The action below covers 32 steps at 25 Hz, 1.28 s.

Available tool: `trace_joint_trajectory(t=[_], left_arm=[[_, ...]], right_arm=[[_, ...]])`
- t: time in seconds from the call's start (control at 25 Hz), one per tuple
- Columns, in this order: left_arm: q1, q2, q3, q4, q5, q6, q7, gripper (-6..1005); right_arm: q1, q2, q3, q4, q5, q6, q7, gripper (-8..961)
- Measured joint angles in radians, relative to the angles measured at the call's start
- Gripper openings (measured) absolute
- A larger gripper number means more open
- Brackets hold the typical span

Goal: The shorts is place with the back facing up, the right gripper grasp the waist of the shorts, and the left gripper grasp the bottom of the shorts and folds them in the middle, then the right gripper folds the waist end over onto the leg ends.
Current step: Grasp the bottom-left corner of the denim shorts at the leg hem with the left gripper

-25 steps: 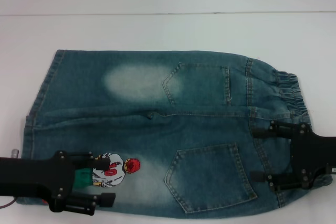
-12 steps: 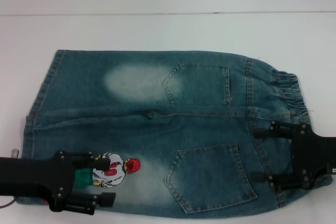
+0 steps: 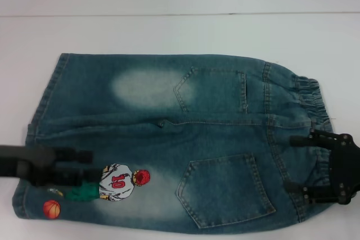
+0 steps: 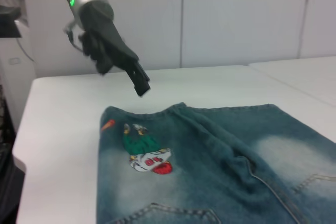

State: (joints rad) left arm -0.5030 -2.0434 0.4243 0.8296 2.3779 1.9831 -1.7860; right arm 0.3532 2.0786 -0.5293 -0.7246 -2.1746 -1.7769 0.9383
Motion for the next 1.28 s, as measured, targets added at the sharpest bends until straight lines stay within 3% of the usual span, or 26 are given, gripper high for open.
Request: trace_joint_trajectory(t=[0.28, 0.44, 0.84, 1.04, 1.28], left_arm=[[-0.001, 0.006, 0.087, 0.255, 0.023, 0.013, -0.399, 783], [-0.019, 0.011, 0.135, 0.314, 0.114, 0.013, -0.53, 780], [-0.044, 0.009, 0.154, 0.353, 0.35, -0.02, -0.608, 772], [-0.019, 0.017, 0.146, 0.356, 0.374, -0.029, -0.604, 768], [-0.011, 0.01, 0.184, 0.334, 0.398, -0.035, -0.605, 763]], right_arm=[[-0.01, 0.001, 0.009, -0.001, 0.001, -0.004, -0.04, 916], [-0.008, 0.003, 0.009, -0.001, -0.002, -0.001, -0.052, 916], [0.0, -0.011, 0.015, -0.006, 0.001, 0.001, -0.053, 914], [0.0, -0.013, 0.019, -0.019, 0.001, 0.002, -0.054, 911], [0.002, -0.014, 0.016, -0.027, 0.001, 0.0, -0.057, 908]])
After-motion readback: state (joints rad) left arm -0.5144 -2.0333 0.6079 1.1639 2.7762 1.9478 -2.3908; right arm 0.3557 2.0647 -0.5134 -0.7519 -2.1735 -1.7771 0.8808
